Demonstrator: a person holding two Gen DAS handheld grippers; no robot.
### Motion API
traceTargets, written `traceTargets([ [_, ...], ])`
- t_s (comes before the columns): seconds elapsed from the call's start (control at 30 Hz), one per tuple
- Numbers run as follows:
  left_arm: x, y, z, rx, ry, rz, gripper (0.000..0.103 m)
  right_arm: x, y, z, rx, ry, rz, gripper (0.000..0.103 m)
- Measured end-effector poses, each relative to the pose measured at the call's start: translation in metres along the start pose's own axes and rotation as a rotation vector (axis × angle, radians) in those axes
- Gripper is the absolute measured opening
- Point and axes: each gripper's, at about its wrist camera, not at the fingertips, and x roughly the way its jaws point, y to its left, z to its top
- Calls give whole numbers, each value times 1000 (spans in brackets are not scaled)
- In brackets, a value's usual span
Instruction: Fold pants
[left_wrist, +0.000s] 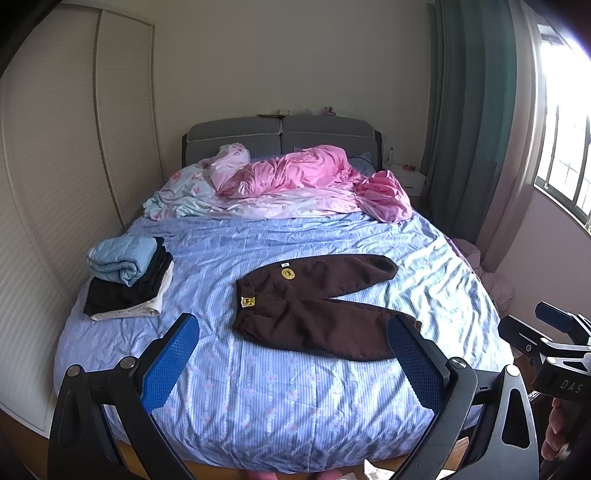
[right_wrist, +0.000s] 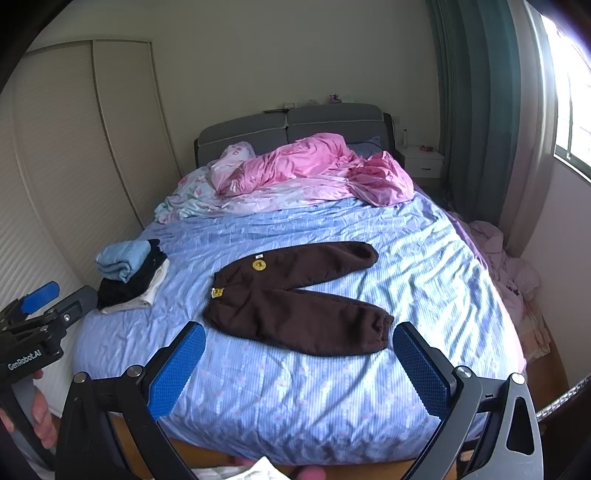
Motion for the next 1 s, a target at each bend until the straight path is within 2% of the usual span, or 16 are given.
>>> traceTargets([
  [1.0, 3, 0, 2, 1, -3, -3, 103, 4, -3, 4, 8, 7, 0, 103],
])
